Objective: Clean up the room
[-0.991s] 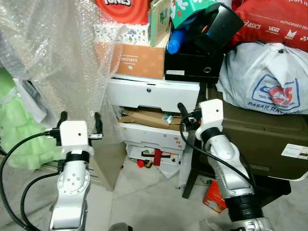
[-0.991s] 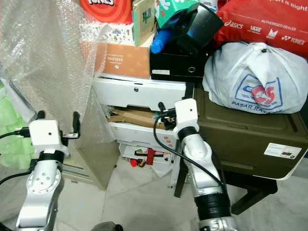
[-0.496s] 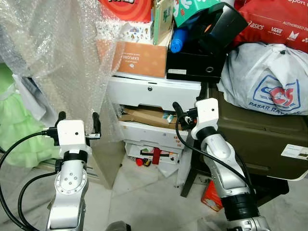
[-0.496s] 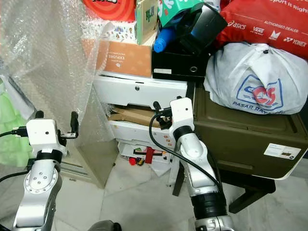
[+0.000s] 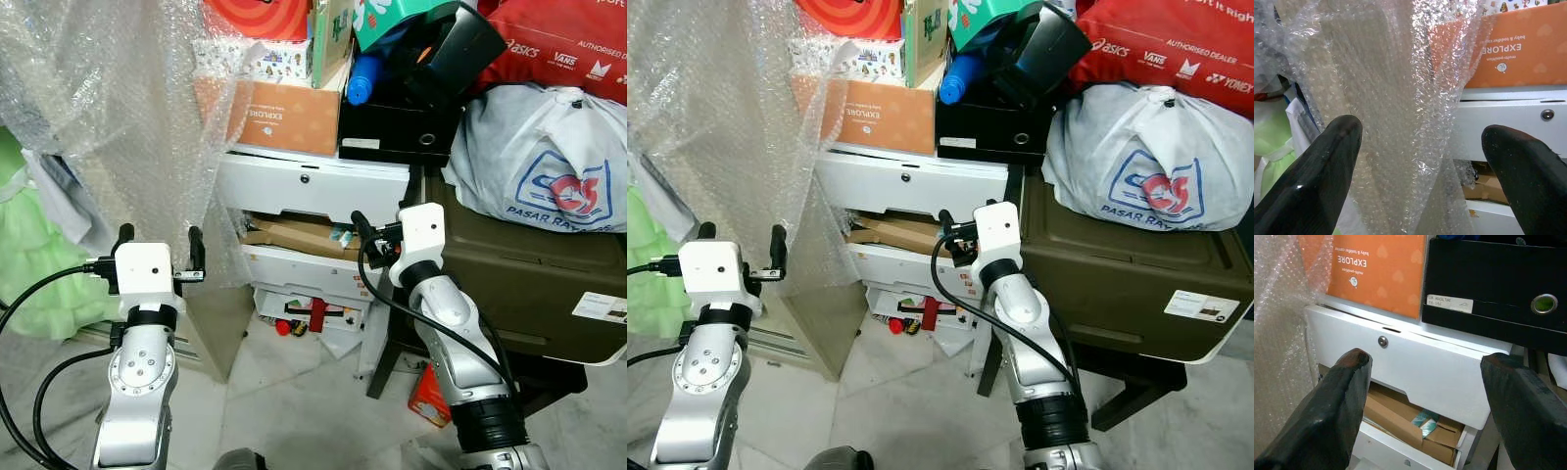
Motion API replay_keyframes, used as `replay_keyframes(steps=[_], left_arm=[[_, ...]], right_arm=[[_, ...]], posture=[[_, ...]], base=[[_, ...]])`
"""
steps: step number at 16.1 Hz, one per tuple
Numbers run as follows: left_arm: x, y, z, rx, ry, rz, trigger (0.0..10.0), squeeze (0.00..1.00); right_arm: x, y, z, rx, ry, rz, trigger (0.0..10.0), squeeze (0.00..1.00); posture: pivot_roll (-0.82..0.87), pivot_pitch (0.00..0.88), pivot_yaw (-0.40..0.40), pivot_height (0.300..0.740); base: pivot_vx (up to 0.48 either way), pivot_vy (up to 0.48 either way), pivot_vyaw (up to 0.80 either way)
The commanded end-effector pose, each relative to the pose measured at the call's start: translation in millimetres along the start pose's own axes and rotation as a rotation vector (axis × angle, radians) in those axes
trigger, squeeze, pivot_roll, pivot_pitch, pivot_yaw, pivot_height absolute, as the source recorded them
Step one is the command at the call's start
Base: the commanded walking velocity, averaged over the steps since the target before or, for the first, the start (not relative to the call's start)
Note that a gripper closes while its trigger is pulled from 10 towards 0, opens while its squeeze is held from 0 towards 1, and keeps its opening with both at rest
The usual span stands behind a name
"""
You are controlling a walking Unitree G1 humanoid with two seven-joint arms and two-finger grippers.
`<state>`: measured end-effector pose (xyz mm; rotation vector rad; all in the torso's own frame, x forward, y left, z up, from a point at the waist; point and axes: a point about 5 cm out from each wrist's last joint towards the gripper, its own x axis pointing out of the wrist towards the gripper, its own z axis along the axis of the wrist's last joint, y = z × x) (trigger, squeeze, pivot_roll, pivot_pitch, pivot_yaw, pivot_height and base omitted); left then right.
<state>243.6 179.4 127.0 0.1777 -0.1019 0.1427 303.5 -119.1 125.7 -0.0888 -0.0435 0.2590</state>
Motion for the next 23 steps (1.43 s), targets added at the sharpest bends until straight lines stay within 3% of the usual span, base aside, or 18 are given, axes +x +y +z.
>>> replay_keyframes(steps=[1,6,23], left_arm=[[-0.7,3.2,2,0.004,0.000,0.002,10.0,0.00],[-0.5,2.1,3,0.007,-0.006,-0.011,10.0,0.00],[2.8,-0.6,2,0.027,-0.003,0.002,10.0,0.00]], right_arm=[[1.9,1.5,7,0.003,-0.021,0.010,10.0,0.00],[2.6,4.4,6,-0.009,-0.019,0.019,10.0,0.00],[12.3,7.3,9,-0.033,-0.034,0.031,10.0,0.00]], posture=[[-0.06,0.019,0.007,0.740],[-0.06,0.017,0.007,0.740],[-0.06,0.000,0.017,0.740]], base=[[0.000,0.000,0.00],[0.000,0.000,0.00],[0.000,0.000,0.80]])
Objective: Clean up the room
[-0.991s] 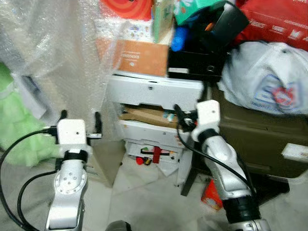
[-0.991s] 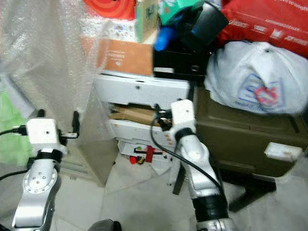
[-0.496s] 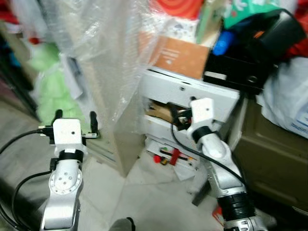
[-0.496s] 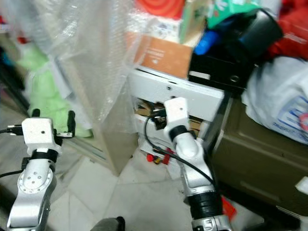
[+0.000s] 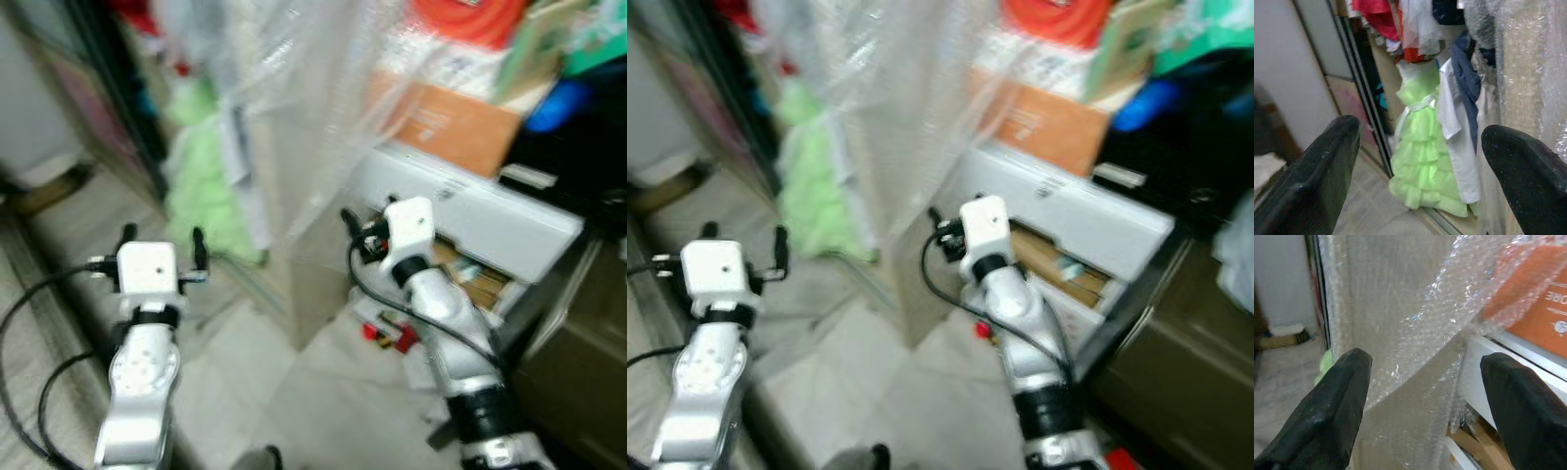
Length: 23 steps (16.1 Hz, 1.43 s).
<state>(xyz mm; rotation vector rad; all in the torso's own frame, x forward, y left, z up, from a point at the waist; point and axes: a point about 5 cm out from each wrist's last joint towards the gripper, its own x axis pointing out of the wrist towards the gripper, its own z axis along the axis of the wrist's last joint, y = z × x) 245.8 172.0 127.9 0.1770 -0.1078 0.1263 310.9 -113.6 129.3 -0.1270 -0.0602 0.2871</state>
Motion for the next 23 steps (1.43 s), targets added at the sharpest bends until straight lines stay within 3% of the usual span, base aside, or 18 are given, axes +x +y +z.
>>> replay_keyframes(steps=[1,9,23], left_arm=[[0.9,7.1,-1,0.021,0.013,0.011,10.0,0.00],[-1.7,5.9,-3,0.014,0.027,-0.035,10.0,0.00],[1.2,6.9,-1,0.008,0.021,-0.010,10.0,0.00]], right_arm=[[4.0,3.6,5,0.006,-0.021,0.001,10.0,0.00],[4.9,3.4,4,0.000,-0.023,-0.001,10.0,0.00],[15.0,3.5,11,-0.011,-0.061,0.016,10.0,0.00]], posture=[[-0.06,0.001,0.017,0.740],[-0.05,0.000,0.013,0.740],[-0.05,0.010,0.012,0.740]], base=[[0.000,0.000,0.80],[0.000,0.000,0.80],[0.000,0.000,0.80]])
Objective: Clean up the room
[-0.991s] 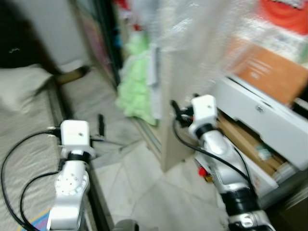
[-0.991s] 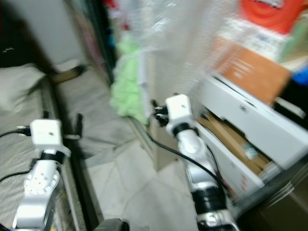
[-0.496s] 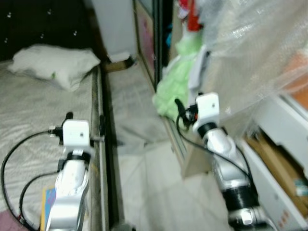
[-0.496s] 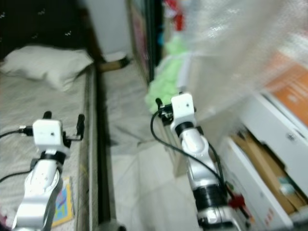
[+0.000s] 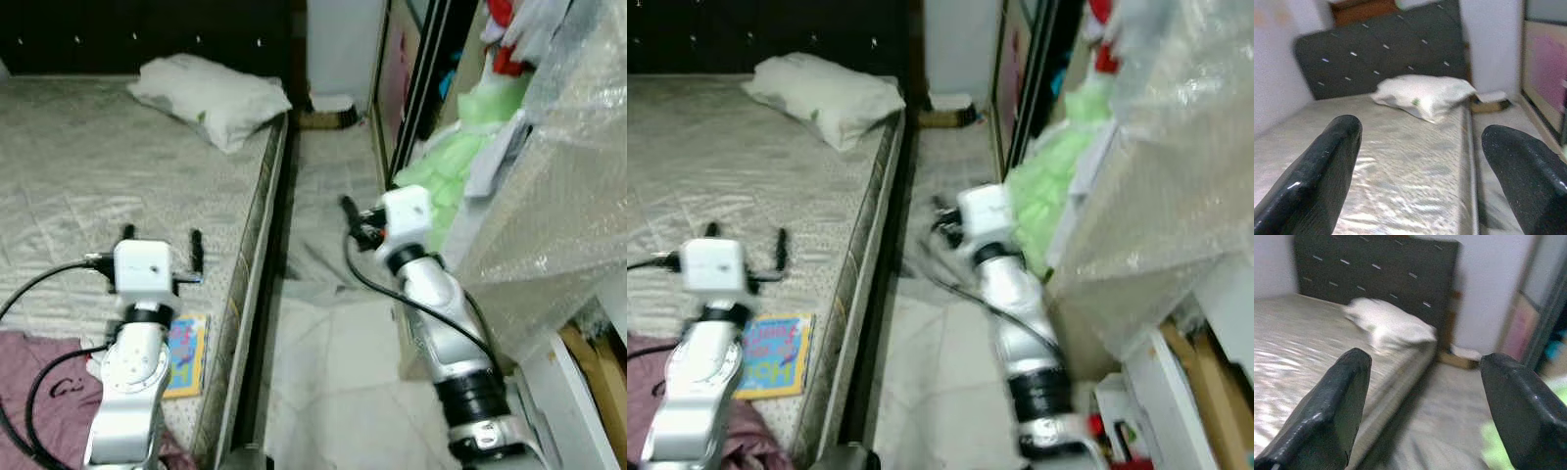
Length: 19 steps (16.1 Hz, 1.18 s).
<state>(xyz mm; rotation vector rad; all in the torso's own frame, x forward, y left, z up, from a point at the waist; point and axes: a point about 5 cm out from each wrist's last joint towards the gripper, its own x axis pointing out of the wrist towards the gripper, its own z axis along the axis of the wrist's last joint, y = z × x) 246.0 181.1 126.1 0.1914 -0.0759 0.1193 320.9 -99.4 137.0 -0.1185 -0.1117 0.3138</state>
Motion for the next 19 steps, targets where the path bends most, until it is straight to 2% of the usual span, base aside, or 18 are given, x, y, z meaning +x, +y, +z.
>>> replay_keyframes(steps=[1,14,19], left_arm=[[0.2,-1.7,2.4,-0.011,-0.008,0.001,10.0,0.00],[1.4,-1.6,3.8,-0.009,-0.014,0.022,10.0,0.00],[2.0,-2.5,4.0,-0.018,-0.018,0.022,10.0,0.00]], right_arm=[[2.0,-7.1,3.0,-0.016,-0.009,-0.007,10.0,0.00],[6.7,-9.6,5.6,-0.028,-0.025,-0.002,10.0,0.00],[7.5,-6.0,7.3,-0.024,-0.040,0.028,10.0,0.00]], posture=[[-0.05,0.010,0.012,0.740],[-0.05,0.014,0.011,0.740],[-0.05,0.010,0.015,0.740]], base=[[0.000,0.000,0.80],[0.000,0.000,0.80],[0.000,0.000,0.80]])
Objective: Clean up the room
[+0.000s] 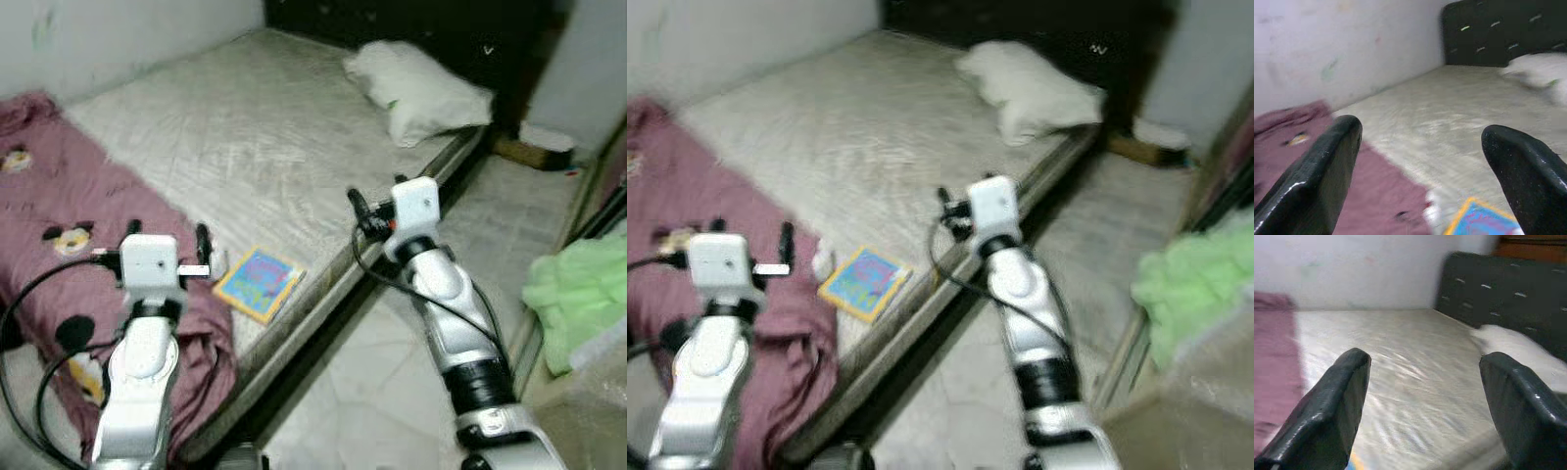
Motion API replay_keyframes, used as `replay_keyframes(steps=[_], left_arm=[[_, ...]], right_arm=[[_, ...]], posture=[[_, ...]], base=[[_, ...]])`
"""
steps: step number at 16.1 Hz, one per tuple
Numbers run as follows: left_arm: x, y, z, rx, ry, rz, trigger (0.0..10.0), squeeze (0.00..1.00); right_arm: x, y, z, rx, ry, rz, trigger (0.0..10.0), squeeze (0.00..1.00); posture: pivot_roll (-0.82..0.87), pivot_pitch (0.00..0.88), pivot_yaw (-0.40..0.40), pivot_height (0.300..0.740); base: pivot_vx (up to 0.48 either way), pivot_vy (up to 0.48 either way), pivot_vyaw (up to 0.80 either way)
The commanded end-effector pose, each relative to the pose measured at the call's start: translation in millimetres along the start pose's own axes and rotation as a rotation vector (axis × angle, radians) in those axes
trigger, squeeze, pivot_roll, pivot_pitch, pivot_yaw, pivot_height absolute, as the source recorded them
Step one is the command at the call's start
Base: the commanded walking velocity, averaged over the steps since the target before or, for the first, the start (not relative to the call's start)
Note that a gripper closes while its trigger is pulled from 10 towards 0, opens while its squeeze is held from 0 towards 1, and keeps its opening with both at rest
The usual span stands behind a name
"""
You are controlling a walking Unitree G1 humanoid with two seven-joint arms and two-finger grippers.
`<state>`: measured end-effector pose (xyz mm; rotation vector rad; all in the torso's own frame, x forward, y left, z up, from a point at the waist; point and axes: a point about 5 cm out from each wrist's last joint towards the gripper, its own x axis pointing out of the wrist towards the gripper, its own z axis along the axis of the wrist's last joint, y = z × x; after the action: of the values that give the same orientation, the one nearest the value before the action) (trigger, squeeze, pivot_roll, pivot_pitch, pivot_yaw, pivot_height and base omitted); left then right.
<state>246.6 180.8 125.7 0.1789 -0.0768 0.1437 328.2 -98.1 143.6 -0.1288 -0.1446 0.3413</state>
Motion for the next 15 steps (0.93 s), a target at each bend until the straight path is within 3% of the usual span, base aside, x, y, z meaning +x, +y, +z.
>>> replay_keyframes(steps=[1,5,10,15], left_arm=[[1.6,-1.9,5,0.001,-0.026,0.007,10.0,0.00],[3.7,-0.7,6,0.023,-0.037,0.031,10.0,0.00],[1.1,18.3,-3,-0.020,0.008,0.125,10.0,0.00],[4.6,14.4,1,-0.004,-0.019,0.083,10.0,0.00]], right_arm=[[-0.4,-3.0,2,-0.009,-0.011,0.005,10.0,0.00],[0.6,-1.5,1,0.003,-0.016,-0.009,10.0,0.00],[-3.9,0.5,-6,0.024,-0.002,-0.033,10.0,0.00],[-0.1,2.7,-5,0.029,-0.010,-0.030,10.0,0.00]], posture=[[-0.05,0.006,0.019,0.740],[-0.04,0.000,0.030,0.740],[-0.03,0.000,0.031,0.740],[-0.03,0.000,0.037,0.740]], base=[[0.000,0.000,0.80],[0.000,0.000,0.80],[0.000,0.000,0.80],[0.000,0.000,0.80]])
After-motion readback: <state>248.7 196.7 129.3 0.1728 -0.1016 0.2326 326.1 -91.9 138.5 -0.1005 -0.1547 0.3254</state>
